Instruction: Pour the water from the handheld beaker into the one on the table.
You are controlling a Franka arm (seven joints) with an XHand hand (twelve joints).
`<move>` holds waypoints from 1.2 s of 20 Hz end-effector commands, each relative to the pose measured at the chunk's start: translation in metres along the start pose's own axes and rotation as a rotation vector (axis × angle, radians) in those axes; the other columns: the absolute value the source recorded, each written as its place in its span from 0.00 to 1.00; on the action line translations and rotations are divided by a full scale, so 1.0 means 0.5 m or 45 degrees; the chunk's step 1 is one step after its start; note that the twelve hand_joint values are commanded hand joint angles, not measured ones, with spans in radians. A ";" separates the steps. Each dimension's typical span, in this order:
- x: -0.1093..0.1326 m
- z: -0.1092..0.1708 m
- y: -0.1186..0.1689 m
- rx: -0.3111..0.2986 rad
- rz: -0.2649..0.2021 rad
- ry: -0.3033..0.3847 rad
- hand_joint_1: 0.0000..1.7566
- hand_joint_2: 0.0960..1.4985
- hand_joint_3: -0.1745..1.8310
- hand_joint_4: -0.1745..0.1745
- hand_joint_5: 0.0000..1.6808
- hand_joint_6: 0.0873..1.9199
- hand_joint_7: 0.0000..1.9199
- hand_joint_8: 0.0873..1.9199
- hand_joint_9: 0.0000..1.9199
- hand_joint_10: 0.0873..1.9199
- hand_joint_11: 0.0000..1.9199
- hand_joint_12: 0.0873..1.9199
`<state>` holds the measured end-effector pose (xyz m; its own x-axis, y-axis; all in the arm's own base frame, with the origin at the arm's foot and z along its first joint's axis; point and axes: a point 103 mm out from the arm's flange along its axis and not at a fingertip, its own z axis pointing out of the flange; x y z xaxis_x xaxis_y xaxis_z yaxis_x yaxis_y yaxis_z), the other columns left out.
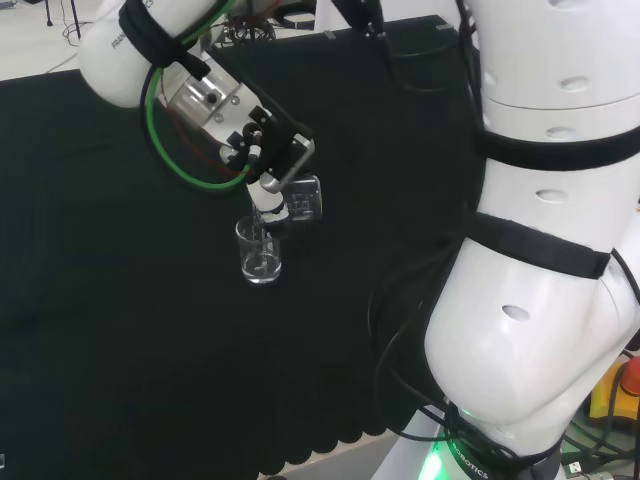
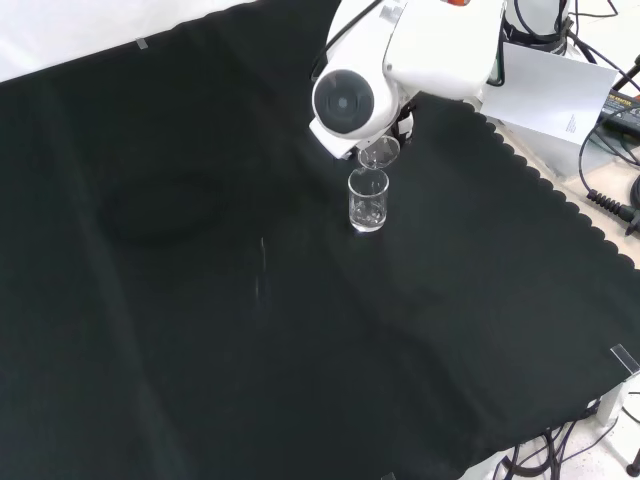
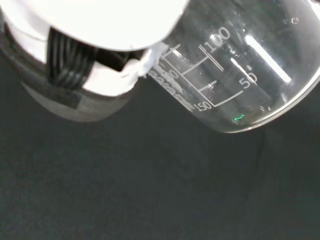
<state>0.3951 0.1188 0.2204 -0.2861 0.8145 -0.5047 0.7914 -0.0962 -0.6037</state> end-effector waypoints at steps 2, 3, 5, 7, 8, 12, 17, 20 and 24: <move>-0.029 0.024 0.004 -0.116 -0.059 0.209 0.81 0.45 0.28 0.00 0.83 0.12 0.73 0.16 0.82 0.00 0.68 0.29; -0.033 0.027 0.004 -0.145 -0.072 0.240 0.81 0.45 0.28 0.00 0.83 0.12 0.73 0.16 0.82 0.00 0.68 0.29; -0.042 0.033 0.004 -0.198 -0.081 0.284 0.81 0.45 0.28 0.00 0.83 0.12 0.73 0.16 0.82 0.00 0.68 0.29; -0.051 0.040 0.005 -0.250 -0.092 0.326 0.81 0.45 0.28 0.00 0.83 0.12 0.73 0.16 0.82 0.00 0.68 0.29; -0.055 0.043 0.005 -0.268 -0.105 0.347 0.81 0.45 0.28 0.00 0.83 0.12 0.73 0.16 0.82 0.00 0.68 0.29; -0.071 0.053 0.008 -0.347 -0.131 0.435 0.81 0.45 0.28 0.00 0.83 0.12 0.73 0.16 0.82 0.00 0.68 0.29; -0.093 0.065 0.014 -0.426 -0.197 0.523 0.81 0.46 0.27 0.00 0.83 0.12 0.72 0.17 0.82 0.00 0.68 0.29; -0.100 0.072 0.022 -0.456 -0.234 0.565 0.81 0.47 0.27 0.00 0.83 0.12 0.72 0.17 0.82 0.00 0.68 0.29; -0.113 0.079 0.035 -0.513 -0.266 0.614 0.81 0.47 0.27 0.00 0.83 0.12 0.72 0.17 0.82 0.00 0.68 0.29</move>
<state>0.3979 0.0607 0.2177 -0.2230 0.9661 -0.1297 0.8949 0.1501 -0.4203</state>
